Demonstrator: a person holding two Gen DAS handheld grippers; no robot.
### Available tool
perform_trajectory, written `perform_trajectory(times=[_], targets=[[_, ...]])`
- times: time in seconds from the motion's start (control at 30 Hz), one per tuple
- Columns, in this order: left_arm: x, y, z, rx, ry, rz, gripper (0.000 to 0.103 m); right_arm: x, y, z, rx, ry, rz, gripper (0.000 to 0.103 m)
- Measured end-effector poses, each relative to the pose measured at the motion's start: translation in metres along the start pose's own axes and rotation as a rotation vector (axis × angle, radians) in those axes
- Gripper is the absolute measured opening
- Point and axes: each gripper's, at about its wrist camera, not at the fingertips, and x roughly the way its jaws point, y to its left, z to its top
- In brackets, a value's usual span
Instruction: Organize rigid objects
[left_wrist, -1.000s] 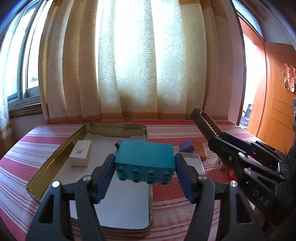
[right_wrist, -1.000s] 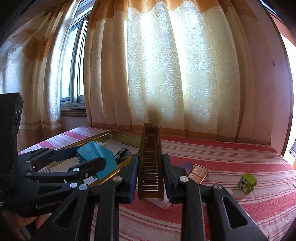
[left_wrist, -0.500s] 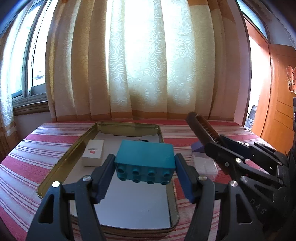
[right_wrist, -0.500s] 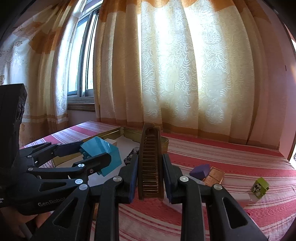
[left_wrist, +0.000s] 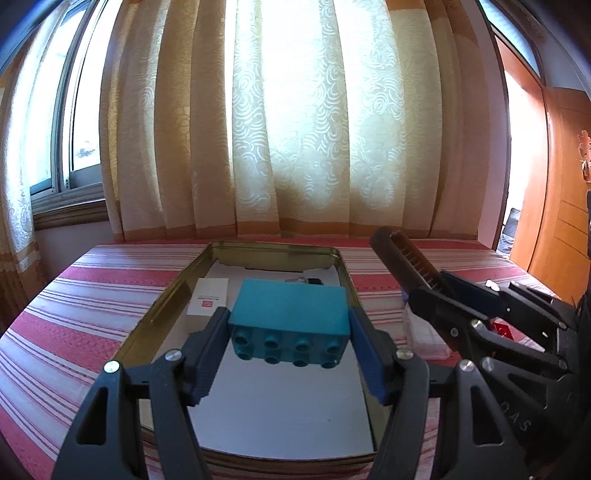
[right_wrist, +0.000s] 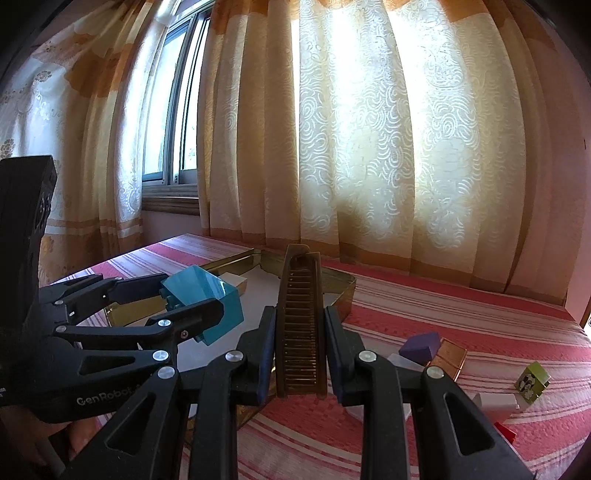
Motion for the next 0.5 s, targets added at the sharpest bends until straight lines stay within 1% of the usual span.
perform_trajectory(times=[0.5], targets=[[0.01, 0.024, 0.002, -0.006, 0.029, 0.033, 0.065, 0.017, 0.015, 0.005, -0.031, 0.025, 0.022, 0.027]])
